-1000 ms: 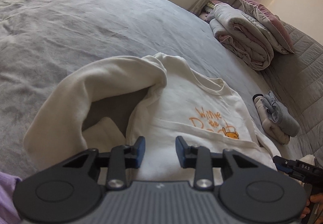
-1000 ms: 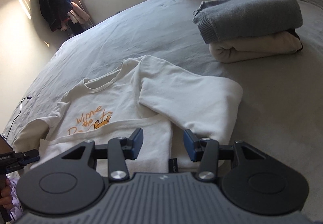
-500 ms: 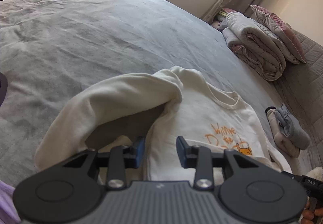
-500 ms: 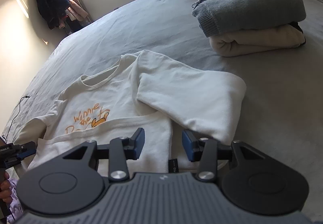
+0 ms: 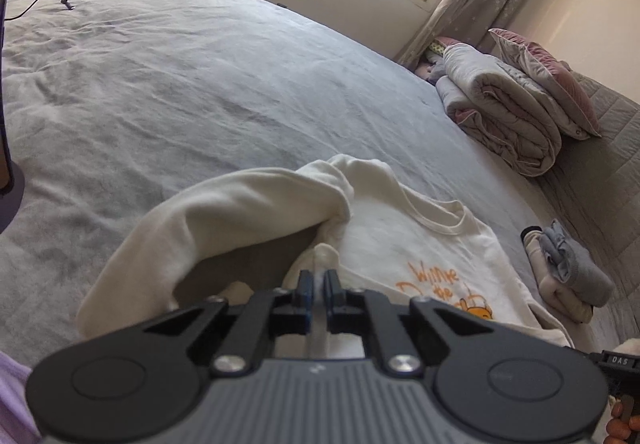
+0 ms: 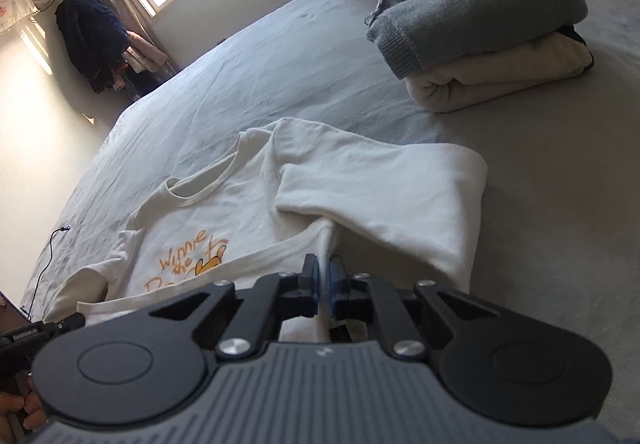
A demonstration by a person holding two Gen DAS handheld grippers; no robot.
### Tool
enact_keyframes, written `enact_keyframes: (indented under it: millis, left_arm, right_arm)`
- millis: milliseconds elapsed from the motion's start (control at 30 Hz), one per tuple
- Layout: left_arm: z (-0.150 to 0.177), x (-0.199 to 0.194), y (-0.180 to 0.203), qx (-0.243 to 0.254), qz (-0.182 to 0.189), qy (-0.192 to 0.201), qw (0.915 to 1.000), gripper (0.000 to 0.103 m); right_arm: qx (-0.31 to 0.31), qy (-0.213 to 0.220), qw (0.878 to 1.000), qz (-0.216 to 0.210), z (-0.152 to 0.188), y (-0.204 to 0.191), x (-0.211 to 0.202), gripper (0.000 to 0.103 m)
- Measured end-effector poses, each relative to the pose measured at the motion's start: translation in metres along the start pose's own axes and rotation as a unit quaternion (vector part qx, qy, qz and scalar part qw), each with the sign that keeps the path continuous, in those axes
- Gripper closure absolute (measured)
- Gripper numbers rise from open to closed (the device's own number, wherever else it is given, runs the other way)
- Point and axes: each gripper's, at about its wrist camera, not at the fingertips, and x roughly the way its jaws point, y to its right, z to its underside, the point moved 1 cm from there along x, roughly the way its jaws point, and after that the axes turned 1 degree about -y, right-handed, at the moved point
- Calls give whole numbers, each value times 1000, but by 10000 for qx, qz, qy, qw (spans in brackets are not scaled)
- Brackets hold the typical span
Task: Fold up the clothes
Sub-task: 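Grasp the hem with both grippers and pull it to straighten the body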
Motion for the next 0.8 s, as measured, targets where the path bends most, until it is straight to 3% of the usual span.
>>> enact_keyframes:
  millis: [267, 567, 700, 800]
  left_arm:
    - [9, -56, 17, 621, 286, -49, 9976, 98]
    - [46, -114, 19, 1539, 480, -312, 9864, 98]
    - [67, -127, 13, 1879, 516, -604, 9790, 98]
    - [82, -130, 9, 2264, 494, -881, 9688, 98]
  right_arm:
    - [-384, -10, 9993, -45, 1, -16, -51, 98]
    - [-874, -323, 9956, -84, 37, -15, -91, 98]
    - [-1134, -627, 9916, -9, 56, -13, -98, 98]
    - [-1325, -921, 9869, 78, 69, -12, -102, 98]
